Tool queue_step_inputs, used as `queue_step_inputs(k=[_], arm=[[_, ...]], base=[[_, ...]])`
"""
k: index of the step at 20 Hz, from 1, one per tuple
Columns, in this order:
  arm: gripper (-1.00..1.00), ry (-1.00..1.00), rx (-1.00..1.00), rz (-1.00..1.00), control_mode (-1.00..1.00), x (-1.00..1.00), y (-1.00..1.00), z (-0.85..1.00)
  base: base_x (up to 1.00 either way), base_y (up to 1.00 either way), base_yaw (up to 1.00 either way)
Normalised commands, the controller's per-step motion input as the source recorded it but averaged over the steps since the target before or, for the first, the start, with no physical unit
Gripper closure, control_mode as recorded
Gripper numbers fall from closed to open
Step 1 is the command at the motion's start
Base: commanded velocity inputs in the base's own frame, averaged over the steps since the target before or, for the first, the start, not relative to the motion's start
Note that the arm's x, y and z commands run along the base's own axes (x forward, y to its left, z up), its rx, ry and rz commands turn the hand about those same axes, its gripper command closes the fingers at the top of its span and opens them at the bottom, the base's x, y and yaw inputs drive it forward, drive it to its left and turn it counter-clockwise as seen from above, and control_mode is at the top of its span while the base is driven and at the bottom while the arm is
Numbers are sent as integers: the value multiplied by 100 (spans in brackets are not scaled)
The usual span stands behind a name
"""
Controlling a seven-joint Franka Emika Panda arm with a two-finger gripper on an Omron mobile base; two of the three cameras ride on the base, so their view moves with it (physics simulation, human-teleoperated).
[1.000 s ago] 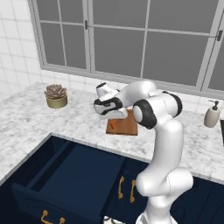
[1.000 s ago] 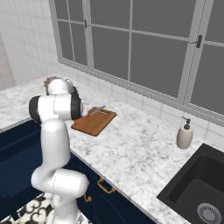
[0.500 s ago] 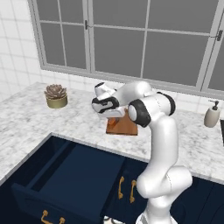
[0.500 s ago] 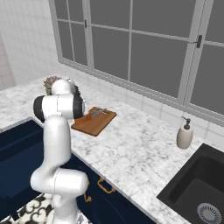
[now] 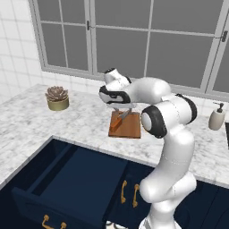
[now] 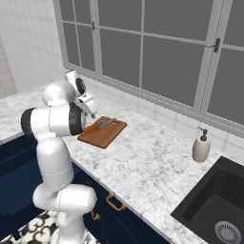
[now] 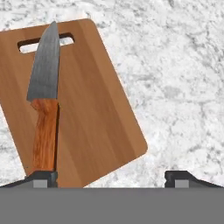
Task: Pick up the knife from the drawer and place it on the cutting board. Then place the meat from the plate to the cutting board.
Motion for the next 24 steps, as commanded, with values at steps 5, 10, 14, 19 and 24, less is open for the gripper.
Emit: queue_step_inputs(k=[5,10,14,19,24], arm=[[-100,-19,3,13,-100,-100,-36,65],[-100,-3,0,11,-100,-70,-27,69],[-100,0,0,0,100,0,0,0],[-100,0,0,0,100,0,0,0],[-100,0,0,0,100,0,0,0]], base=[[0,0,0],[0,0,0],[-96,-23,-14],[-100,-15,-34],[-79,-61,-54]])
